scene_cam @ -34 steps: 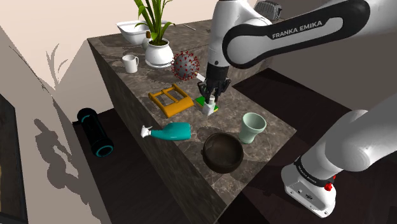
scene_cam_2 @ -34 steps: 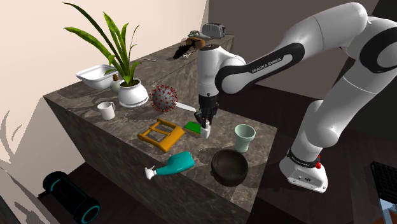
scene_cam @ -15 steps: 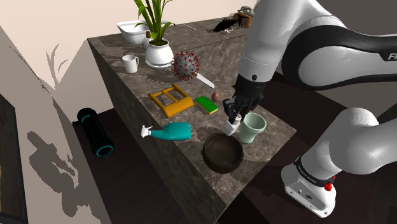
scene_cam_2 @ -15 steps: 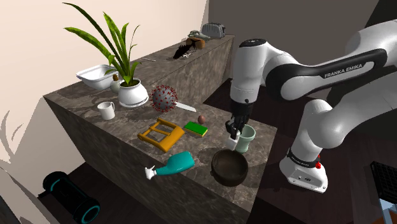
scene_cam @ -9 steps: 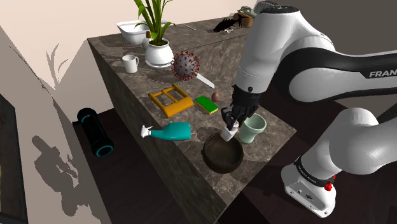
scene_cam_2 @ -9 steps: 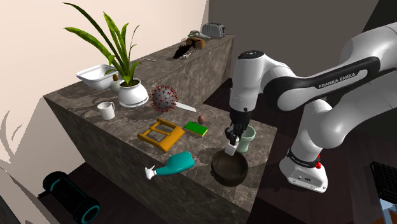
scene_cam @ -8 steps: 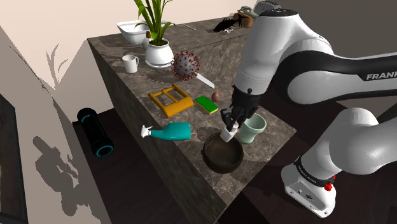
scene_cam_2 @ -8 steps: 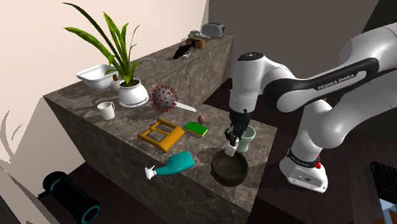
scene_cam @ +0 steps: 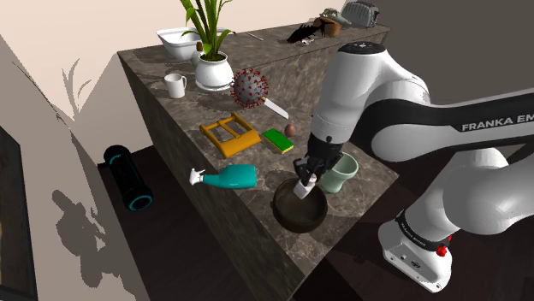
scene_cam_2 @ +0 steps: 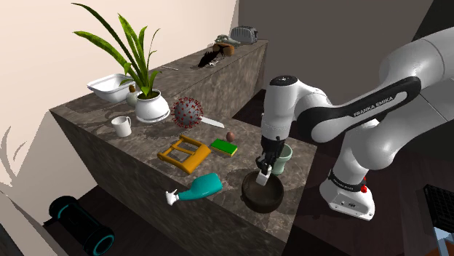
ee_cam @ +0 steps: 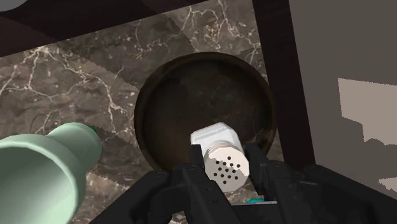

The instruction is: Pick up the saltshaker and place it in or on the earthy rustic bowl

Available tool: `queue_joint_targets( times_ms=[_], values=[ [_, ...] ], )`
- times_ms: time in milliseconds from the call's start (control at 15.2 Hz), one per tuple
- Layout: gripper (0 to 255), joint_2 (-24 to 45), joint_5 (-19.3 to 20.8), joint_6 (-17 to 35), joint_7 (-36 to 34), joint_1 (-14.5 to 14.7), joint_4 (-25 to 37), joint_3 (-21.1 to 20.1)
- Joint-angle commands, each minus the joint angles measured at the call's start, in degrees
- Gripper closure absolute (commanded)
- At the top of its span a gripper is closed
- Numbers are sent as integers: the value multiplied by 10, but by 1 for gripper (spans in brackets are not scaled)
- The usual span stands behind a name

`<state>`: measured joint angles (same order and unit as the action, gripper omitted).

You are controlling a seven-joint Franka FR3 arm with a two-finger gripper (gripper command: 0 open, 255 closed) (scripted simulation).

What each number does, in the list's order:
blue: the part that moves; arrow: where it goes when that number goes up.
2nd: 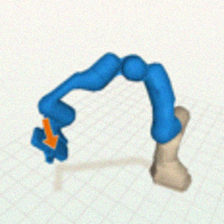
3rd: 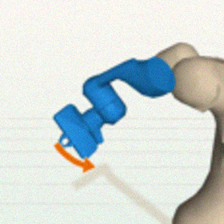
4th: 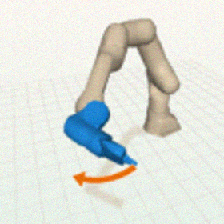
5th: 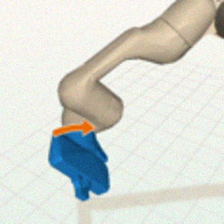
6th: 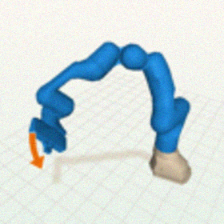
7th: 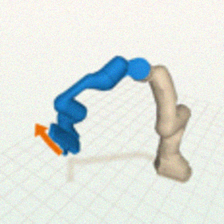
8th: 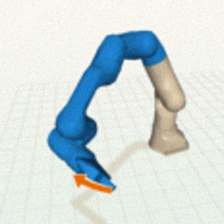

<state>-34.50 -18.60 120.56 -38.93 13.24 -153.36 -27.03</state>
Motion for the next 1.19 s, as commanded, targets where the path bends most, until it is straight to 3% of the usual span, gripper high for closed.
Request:
queue_joint_targets(
  times_ms=[0,594,660,990,1122],
  values=[
    [255,9,-3,20,1,0,-11,-5],
    [255,17,-5,37,1,0,-19,-9],
    [0,17,-5,37,1,0,-19,-9],
    [0,17,-5,37,1,0,-19,-9],
    [0,-5,2,-11,1,-1,5,4]
  ],
)
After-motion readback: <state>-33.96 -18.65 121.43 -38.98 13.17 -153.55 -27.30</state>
